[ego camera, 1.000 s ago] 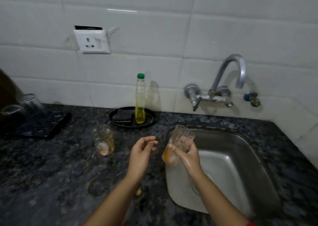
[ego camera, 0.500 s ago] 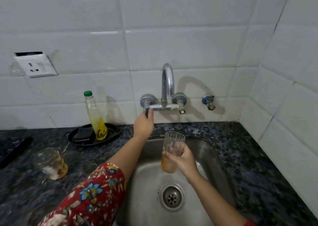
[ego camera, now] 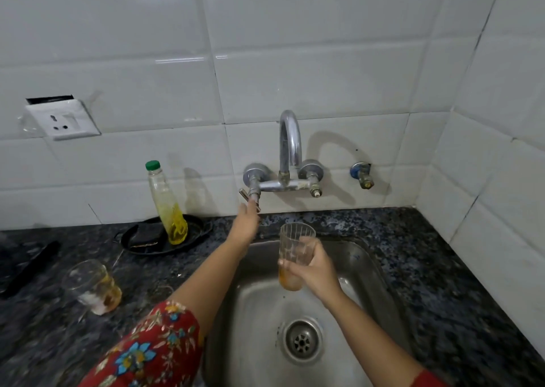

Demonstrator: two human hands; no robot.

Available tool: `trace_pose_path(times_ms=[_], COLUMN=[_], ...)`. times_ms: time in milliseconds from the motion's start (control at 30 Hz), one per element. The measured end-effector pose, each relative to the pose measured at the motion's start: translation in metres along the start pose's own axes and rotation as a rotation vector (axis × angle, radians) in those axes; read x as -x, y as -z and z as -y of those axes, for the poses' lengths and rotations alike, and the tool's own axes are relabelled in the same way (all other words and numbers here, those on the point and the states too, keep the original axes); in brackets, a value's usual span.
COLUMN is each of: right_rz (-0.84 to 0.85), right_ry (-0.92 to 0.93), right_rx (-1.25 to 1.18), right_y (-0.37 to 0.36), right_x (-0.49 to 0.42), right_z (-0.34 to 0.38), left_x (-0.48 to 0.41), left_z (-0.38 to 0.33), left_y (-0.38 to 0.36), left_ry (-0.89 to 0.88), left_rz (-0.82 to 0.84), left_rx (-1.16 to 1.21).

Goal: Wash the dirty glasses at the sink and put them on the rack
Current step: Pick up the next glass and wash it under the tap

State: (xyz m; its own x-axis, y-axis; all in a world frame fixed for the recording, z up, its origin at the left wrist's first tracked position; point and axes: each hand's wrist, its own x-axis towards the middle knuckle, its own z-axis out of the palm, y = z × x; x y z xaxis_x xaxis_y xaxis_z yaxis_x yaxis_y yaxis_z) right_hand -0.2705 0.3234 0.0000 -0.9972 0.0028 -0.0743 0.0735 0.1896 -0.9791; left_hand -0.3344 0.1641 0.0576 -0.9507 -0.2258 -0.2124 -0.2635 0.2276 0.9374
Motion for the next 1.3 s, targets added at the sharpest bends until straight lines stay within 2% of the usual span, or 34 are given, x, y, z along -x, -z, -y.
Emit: trace_pose_path(times_ms=[67, 133, 167, 200, 300, 367, 433, 500, 567, 667, 700, 733, 767, 800, 867, 900, 933, 967, 1067, 1100, 1133, 1200, 1267, 1300], right_rz=[0.008, 0.047, 0.071, 0.091, 0.029, -0.111, -0.152, 0.031, 0.326, 0.635, 0.677, 0.666, 0.607, 0.567, 0.617, 0.619, 0.643, 0.669, 0.683, 0.663, 0.653, 0.607, 0.644, 0.680], right_ry=[0.023, 0.014, 0.006, -0.001, 0.026, 0.131, 0.374, 0.604, 0.698, 0.865, 0.849, 0.774, 0.634, 0.441, 0.095, 0.020, 0.016, 0.125, 0.678, 0.785, 0.806, 0.550, 0.223, 0.187], right_rx=[-0.014, -0.058, -0.064, -0.078, -0.054, 0.188, 0.469, 0.632, 0.812, 1.367, 1.506, 1.522, 1.428, 1.246, 0.827, 0.685, 0.662, 0.784, 1.523, 1.627, 1.663, 1.526, 1.332, 1.289], right_y=[0.000, 0.000, 0.000, -0.001, -0.007, -0.008, -0.002, 0.011, 0.029, 0.048, 0.047, 0.044, 0.038, 0.031, 0.015, 0.012, 0.011, 0.014, 0.033, 0.037, 0.037, 0.026, 0.014, 0.013], right_x=[-0.001, -0.003, -0.002, -0.001, -0.001, 0.000, 0.005, 0.009, 0.003, -0.029, -0.039, -0.042, -0.040, -0.038, -0.030, -0.026, -0.024, -0.026, -0.034, -0.034, -0.034, -0.029, -0.025, -0.026], right_z=[0.005, 0.012, 0.016, 0.021, 0.029, 0.033, 0.033, 0.036, 0.037, 0.049, 0.052, 0.057, 0.062, 0.065, 0.070, 0.073, 0.077, 0.078, 0.083, 0.084, 0.083, 0.087, 0.093, 0.093], left_x=[0.014, 0.030, 0.036, 0.038, 0.041, 0.041, 0.039, 0.032, 0.025, 0.023, 0.024, 0.027, 0.029, 0.030, 0.030, 0.027, 0.027, 0.027, 0.026, 0.027, 0.028, 0.032, 0.035, 0.037], left_z=[0.027, 0.048, 0.053, 0.057, 0.050, 0.044, 0.042, 0.047, 0.053, 0.048, 0.044, 0.041, 0.038, 0.037, 0.042, 0.046, 0.047, 0.046, 0.039, 0.035, 0.033, 0.032, 0.037, 0.041], left_y=[0.003, 0.003, 0.000, -0.006, -0.022, -0.025, -0.020, -0.012, -0.004, -0.002, -0.006, -0.012, -0.018, -0.023, -0.028, -0.028, -0.027, -0.024, -0.014, -0.013, -0.014, -0.020, -0.030, -0.033], left_ry=[-0.014, -0.007, -0.039, -0.096, -0.264, -0.321, -0.321, -0.315, -0.331, -0.371, -0.378, -0.380, -0.391, -0.413, -0.482, -0.504, -0.512, -0.502, -0.496, -0.521, -0.545, -0.562, -0.551, -0.541], left_rz=[0.236, 0.577, 0.688, 0.726, 0.598, 0.541, 0.564, 0.565, 0.504, 0.544, 0.553, 0.512, 0.420, 0.298, 0.115, 0.089, 0.106, 0.152, 0.313, 0.320, 0.297, 0.202, 0.093, 0.082], left_rx=[-0.014, 0.053, 0.046, 0.038, 0.098, 0.129, 0.129, 0.067, -0.045, -0.273, -0.306, -0.317, -0.310, -0.299, -0.286, -0.291, -0.286, -0.267, -0.197, -0.218, -0.242, -0.275, -0.281, -0.251])
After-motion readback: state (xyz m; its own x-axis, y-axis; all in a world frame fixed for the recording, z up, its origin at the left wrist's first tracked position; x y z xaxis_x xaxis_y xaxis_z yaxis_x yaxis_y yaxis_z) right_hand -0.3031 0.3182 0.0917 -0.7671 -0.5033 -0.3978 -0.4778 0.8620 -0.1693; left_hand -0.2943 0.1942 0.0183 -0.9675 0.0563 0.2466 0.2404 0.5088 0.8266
